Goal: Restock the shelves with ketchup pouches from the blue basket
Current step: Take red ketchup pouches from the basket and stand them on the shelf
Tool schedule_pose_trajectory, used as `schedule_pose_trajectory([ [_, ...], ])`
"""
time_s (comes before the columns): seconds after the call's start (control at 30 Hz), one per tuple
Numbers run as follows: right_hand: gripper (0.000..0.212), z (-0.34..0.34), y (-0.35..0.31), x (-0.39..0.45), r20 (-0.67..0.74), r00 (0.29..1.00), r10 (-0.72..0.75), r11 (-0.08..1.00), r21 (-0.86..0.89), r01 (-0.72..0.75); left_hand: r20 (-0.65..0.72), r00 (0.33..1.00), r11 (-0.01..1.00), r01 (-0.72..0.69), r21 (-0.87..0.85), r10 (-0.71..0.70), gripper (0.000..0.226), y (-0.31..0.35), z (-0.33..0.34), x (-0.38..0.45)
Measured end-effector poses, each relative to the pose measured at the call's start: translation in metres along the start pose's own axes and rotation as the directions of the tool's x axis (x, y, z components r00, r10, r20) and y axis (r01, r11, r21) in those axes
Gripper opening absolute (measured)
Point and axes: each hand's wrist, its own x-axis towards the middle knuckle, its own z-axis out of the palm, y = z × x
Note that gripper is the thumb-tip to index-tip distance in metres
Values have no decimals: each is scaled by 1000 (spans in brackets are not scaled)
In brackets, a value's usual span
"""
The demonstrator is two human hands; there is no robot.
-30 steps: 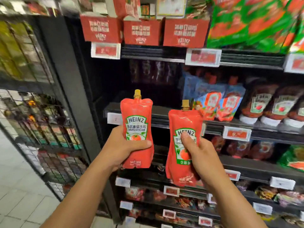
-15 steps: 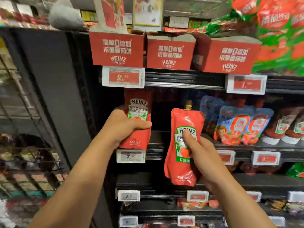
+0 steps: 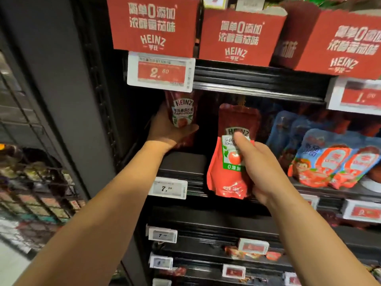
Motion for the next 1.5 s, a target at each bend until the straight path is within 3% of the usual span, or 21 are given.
schedule_pose_trajectory([
  [0.17,36,1,-5,25,-64,996,56,998,2,-56,-8,1000,1000,18,25,-18,100,-6,0,4],
  [0.33,41,9,-12,61,-112,993,22,999,26,-20,-77,997,999,8,34,-5,89,-9,-2,6],
  [0.57,24,24,-22,113,-46,988,-151,984,-99,145,-134,991,998,-20,68,29,77,-23,-3,13],
  [0.73,43,38,-27,151,-60,971,-233,958,-186,218,-146,989,995,-24,97,38,72,-27,-4,17],
  [0.83,45,41,-23,161,-78,959,-274,942,-224,251,-147,988,993,-20,115,37,67,-29,-3,18],
  [0.93,37,39,-6,162,-96,942,-321,940,-156,305,-139,990,990,-19,137,38,67,-28,-2,17],
  [1.07,20,33,8,163,-128,929,-348,937,-93,338,-174,983,980,-26,196,61,79,-20,-2,13],
  [1.2,10,30,11,164,-103,926,-363,929,-112,352,-260,951,924,-58,377,166,101,-9,3,5],
  [1.33,32,27,20,167,-28,925,-378,897,-258,359,-207,940,766,-83,637,273,124,-5,5,-5],
  [1.4,52,26,21,167,14,920,-391,870,-322,374,-155,957,699,-64,712,246,128,-7,6,-5],
  [1.5,63,27,22,170,33,925,-378,862,-352,365,-132,976,694,-25,719,172,128,-11,6,2],
])
